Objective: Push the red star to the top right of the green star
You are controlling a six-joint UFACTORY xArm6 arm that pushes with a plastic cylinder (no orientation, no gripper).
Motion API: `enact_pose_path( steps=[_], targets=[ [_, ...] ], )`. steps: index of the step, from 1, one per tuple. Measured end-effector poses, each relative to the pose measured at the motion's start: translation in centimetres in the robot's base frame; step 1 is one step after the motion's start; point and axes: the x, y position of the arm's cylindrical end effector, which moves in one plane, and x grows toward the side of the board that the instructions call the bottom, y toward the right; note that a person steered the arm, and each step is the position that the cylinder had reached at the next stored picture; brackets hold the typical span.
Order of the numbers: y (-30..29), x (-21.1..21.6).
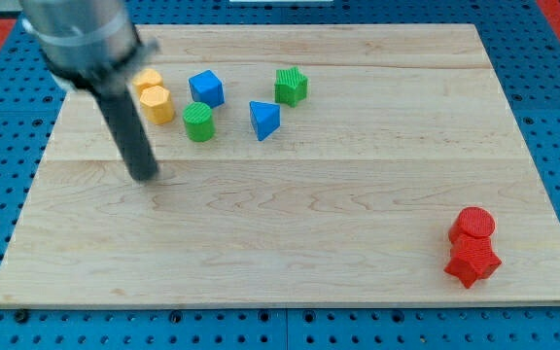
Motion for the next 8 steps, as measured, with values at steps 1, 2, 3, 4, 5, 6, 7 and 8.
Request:
enact_pose_path(
  steps=[1,2,3,4,5,6,7,8],
  targets=[
    [11.5,9.5],
    [16.8,11.6],
    [23.5,11.5],
    [33.9,11.5],
    [35.3,7.2],
    [33.1,1.3],
    [30.0,-4.1],
    [25.9,-9.8]
  ],
)
